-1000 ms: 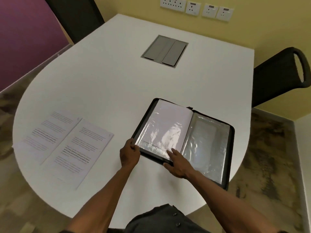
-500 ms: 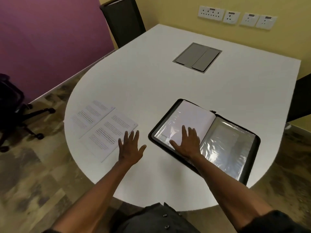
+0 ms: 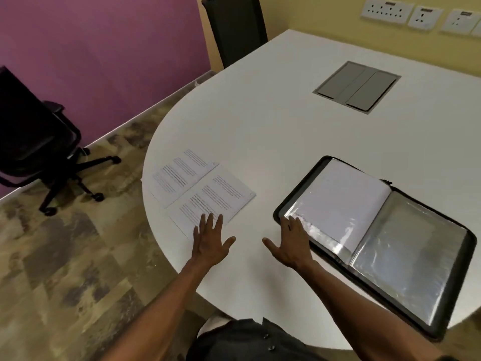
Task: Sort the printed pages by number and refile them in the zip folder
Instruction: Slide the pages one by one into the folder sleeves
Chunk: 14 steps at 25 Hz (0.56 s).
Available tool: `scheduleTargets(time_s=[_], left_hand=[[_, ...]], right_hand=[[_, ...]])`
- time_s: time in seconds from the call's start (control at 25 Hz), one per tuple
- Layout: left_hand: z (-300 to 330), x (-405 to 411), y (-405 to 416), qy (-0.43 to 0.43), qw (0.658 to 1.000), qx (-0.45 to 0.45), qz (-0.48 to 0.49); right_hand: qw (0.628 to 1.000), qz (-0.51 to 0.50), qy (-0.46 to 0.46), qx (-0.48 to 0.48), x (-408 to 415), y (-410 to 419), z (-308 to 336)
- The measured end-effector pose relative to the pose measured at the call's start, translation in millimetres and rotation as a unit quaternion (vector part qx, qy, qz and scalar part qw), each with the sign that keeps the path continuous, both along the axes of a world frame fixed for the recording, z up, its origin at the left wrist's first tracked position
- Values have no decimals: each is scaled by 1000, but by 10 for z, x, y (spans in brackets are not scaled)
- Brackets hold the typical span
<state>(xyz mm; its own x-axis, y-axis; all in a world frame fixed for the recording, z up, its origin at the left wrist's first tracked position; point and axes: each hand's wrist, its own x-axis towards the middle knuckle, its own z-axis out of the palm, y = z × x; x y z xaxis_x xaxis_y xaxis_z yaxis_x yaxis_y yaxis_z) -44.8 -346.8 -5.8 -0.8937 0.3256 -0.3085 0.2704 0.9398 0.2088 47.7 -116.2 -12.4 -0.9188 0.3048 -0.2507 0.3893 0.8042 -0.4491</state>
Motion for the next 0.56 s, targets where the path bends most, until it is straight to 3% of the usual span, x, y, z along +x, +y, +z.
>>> scheduleTargets(time_s=[0.32, 0.56], left_hand=[[-248, -1462, -745, 33, 999, 39, 18], [-420, -2339, -1023, 32, 999, 40, 17]], right_hand=[[999, -21, -28, -37, -1037, -934, -86], [997, -55, -22, -56, -1268, -1355, -94]])
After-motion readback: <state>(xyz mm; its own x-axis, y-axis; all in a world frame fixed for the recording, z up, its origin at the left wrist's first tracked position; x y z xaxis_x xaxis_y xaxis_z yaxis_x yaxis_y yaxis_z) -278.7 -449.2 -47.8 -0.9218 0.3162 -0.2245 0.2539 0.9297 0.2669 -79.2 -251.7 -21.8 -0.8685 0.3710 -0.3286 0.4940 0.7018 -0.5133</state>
